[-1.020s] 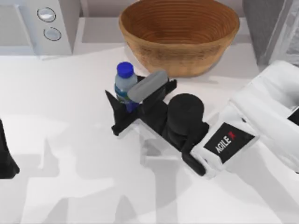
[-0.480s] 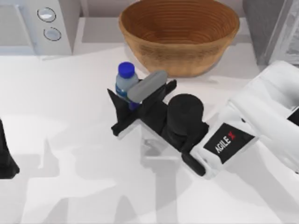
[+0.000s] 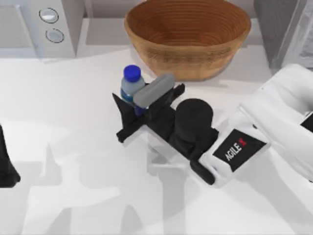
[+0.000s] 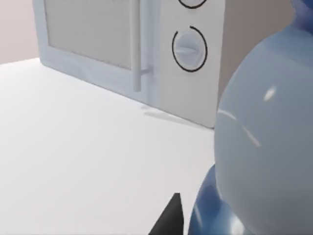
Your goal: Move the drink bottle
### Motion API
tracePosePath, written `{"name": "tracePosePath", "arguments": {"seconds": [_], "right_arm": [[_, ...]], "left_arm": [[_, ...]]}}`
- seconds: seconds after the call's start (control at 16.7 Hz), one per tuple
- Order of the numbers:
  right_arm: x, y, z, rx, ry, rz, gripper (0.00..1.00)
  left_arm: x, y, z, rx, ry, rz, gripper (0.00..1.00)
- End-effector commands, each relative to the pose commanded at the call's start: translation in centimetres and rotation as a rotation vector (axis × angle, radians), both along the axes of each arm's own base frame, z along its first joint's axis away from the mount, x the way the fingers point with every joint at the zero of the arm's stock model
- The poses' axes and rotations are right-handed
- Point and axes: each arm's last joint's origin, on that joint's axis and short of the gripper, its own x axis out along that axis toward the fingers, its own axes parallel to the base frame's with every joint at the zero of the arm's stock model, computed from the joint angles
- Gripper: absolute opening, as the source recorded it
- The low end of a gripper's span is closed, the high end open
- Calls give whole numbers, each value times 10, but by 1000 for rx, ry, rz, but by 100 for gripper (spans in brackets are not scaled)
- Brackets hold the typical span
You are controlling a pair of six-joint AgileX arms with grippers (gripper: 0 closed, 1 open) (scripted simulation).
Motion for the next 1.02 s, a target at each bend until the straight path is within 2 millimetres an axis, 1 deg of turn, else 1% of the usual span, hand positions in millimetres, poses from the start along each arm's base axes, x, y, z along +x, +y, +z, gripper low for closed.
{"name": "tracePosePath", "arguments": {"seconds": [0.06, 0.18, 0.3, 0.42, 0.48, 0.54, 0.6, 0.72, 0.78, 0.84, 0.9, 0.96, 1.02], "right_arm": [[0, 0, 0, 0, 0, 0, 0], [-8, 6, -7, -8, 7, 12, 0], [-26, 20, -19, -22, 17, 54, 0], [-59, 41, -34, -43, 29, 141, 0], [-81, 54, -41, -57, 36, 201, 0], [-108, 67, -47, -72, 43, 276, 0], [-139, 80, -52, -88, 49, 359, 0], [-215, 103, -57, -113, 50, 564, 0], [-262, 110, -59, -127, 51, 690, 0], [-311, 112, -62, -142, 51, 819, 0], [-366, 108, -62, -155, 49, 967, 0], [-420, 96, -63, -169, 45, 1116, 0], [-478, 75, -61, -183, 39, 1280, 0]], "left_arm": [[0, 0, 0, 0, 0, 0, 100], [0, 0, 0, 0, 0, 0, 100], [0, 0, 0, 0, 0, 0, 100], [0, 0, 0, 0, 0, 0, 100], [0, 0, 0, 0, 0, 0, 100], [0, 0, 0, 0, 0, 0, 100], [0, 0, 0, 0, 0, 0, 100], [0, 0, 0, 0, 0, 0, 100], [0, 0, 0, 0, 0, 0, 100], [0, 0, 0, 0, 0, 0, 100], [0, 0, 0, 0, 0, 0, 100], [0, 0, 0, 0, 0, 0, 100], [0, 0, 0, 0, 0, 0, 100]]}}
